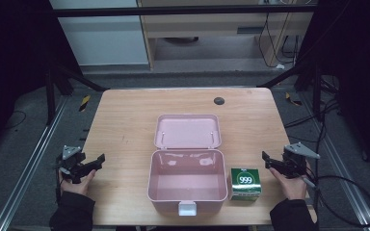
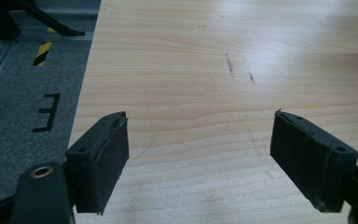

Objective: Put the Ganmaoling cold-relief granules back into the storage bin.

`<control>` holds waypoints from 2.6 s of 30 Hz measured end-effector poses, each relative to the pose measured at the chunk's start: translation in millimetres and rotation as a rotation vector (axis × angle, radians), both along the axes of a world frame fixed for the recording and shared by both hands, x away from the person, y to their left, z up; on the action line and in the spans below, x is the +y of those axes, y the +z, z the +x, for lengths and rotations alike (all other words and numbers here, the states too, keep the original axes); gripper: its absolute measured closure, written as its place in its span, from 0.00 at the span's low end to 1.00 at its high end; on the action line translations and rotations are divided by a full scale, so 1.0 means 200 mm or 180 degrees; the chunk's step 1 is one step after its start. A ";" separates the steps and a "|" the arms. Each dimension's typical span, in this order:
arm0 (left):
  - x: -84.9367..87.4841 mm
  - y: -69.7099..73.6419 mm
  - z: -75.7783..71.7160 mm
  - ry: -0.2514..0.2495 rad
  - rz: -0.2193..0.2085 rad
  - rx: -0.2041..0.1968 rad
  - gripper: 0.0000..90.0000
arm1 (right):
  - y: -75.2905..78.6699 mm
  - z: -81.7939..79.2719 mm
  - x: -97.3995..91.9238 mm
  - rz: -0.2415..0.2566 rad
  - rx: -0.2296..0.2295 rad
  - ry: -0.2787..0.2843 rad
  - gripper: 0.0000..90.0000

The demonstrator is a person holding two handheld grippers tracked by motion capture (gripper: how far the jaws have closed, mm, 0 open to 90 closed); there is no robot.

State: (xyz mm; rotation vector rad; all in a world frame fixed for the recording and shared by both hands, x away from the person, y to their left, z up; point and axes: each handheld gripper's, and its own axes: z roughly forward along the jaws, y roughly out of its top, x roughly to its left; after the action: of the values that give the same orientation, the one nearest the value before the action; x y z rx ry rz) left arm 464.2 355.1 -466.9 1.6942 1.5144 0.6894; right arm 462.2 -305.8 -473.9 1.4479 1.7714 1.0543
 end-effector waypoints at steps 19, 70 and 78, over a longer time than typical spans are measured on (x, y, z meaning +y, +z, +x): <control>-0.05 -0.01 0.00 -0.0158 0.0150 0.0063 0.26 | 0.23 0.00 0.01 -0.0160 -0.0091 0.0479 0.16; -0.07 -0.03 0.01 -0.0198 0.0247 0.0167 0.27 | 0.59 -0.04 0.33 -0.1382 0.0521 0.2536 0.08; -0.07 -0.03 0.01 -0.0205 0.0262 0.0166 0.27 | 0.61 -0.04 0.36 -0.1496 0.0633 0.2744 0.07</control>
State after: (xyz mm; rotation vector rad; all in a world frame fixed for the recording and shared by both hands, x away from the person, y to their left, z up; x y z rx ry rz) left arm 466.2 341.5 -472.5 1.8273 1.4780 0.6868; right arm 454.2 -232.9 -351.8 0.4912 2.6582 0.7787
